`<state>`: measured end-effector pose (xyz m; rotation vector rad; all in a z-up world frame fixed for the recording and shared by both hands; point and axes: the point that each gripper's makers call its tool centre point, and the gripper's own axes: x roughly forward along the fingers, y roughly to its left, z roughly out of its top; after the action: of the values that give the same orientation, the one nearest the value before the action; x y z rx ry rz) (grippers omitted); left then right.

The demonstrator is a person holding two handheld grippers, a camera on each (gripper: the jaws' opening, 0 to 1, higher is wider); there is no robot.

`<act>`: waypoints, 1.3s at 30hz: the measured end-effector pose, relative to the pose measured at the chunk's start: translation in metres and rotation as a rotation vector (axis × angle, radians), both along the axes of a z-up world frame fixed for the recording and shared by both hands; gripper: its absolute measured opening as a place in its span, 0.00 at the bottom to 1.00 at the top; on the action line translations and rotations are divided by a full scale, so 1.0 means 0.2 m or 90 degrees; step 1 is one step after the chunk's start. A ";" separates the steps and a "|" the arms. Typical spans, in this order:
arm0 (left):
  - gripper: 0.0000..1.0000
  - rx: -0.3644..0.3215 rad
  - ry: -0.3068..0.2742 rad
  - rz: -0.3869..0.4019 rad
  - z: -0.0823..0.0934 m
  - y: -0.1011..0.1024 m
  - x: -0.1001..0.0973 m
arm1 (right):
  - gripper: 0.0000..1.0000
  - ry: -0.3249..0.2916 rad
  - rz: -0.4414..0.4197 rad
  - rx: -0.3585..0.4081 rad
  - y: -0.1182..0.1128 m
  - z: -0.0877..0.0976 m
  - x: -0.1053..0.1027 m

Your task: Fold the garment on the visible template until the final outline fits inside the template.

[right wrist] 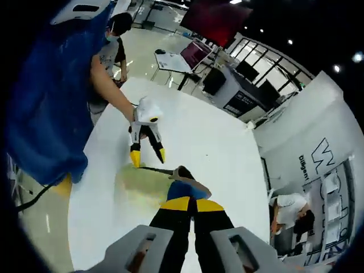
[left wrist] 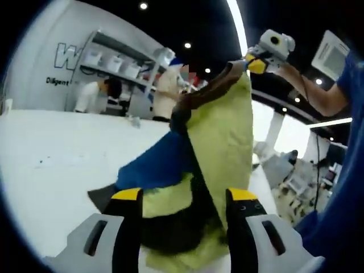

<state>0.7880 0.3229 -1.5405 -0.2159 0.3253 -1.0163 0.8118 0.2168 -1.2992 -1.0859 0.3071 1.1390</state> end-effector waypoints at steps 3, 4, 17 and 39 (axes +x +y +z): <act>0.53 -0.021 -0.013 0.001 0.06 -0.02 0.00 | 0.00 -0.037 0.009 -0.020 -0.02 0.13 0.02; 0.53 -0.024 -0.015 0.002 0.07 -0.02 0.00 | 0.00 -0.041 0.011 -0.022 -0.01 0.14 0.02; 0.53 -0.061 -0.080 0.079 0.32 -0.02 0.15 | 0.00 -0.128 0.049 -0.091 -0.01 0.39 -0.01; 0.30 -0.067 -0.155 -0.001 0.49 -0.26 0.40 | 0.00 -0.148 0.074 -0.086 0.01 0.36 0.04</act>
<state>0.8689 0.2703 -1.4429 -0.1838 0.0506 -1.0500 0.8195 0.2194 -1.2270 -1.3574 0.1410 1.0940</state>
